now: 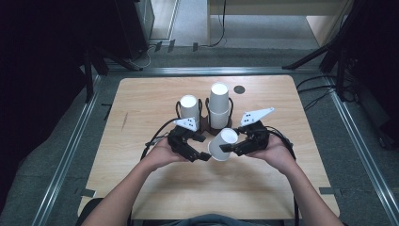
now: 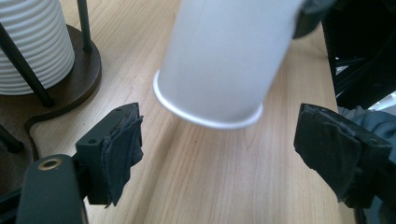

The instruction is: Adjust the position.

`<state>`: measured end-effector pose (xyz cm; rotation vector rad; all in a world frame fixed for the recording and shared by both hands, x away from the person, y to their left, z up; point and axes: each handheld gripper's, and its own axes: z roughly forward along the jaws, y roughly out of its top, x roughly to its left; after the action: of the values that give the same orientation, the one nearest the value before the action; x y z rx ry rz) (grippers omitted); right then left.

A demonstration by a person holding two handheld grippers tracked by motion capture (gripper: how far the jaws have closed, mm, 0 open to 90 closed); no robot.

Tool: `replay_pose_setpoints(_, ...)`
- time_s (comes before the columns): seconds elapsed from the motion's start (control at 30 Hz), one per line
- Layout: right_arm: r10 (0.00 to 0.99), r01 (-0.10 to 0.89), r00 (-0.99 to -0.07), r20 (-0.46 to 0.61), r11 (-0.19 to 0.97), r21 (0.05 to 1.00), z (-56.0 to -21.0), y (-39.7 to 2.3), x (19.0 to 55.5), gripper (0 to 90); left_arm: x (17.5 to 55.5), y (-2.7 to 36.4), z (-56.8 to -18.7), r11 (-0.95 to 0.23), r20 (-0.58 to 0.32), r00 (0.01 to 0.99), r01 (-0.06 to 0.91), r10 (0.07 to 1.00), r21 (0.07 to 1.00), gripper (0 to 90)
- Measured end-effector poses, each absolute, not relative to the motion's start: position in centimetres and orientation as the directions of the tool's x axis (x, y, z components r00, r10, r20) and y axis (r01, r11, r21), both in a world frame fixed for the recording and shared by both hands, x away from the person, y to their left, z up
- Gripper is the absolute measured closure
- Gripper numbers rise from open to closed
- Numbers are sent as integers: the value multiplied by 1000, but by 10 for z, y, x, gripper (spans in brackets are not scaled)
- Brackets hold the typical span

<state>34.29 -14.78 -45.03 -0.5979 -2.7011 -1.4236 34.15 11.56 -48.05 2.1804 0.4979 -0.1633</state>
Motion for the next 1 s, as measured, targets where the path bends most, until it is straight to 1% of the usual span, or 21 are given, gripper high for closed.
replay_pose_setpoints(0.07,314,345,-927,204,507,790,-451,-147,343,329,343,114,-481,-547,-285,916,399,284,736,149)
replay_pose_setpoints(0.1,309,349,-927,212,508,788,-451,-144,342,330,343,113,-481,-547,-288,916,398,280,736,123)
replay_pose_setpoints(0.2,290,347,-931,223,506,789,-452,-141,340,330,343,111,-482,-555,-285,922,385,261,738,105)
replay_pose_setpoints(0.37,273,357,-929,248,493,793,-451,-136,339,331,344,107,-484,-564,-281,925,378,255,734,96)
replay_pose_setpoints(0.47,266,361,-928,260,484,797,-451,-135,340,331,343,105,-485,-565,-268,929,368,254,738,66)
replay_pose_setpoints(0.5,256,369,-926,276,470,802,-451,-134,339,332,343,104,-484,-559,-269,931,364,248,745,65)
replay_pose_setpoints(0.77,248,372,-926,285,462,805,-452,-130,339,332,339,100,-484,-565,-244,943,331,227,755,69)
replay_pose_setpoints(0.8,242,379,-924,298,454,806,-452,-130,340,332,339,99,-484,-562,-241,944,328,226,759,143)
replay_pose_setpoints(0.9,245,382,-922,300,450,807,-452,-130,340,332,340,99,-485,-563,-247,943,331,221,757,164)
replay_pose_setpoints(1.0,257,392,-917,304,453,800,-454,-132,342,334,339,96,-483,-579,-230,950,310,210,754,250)
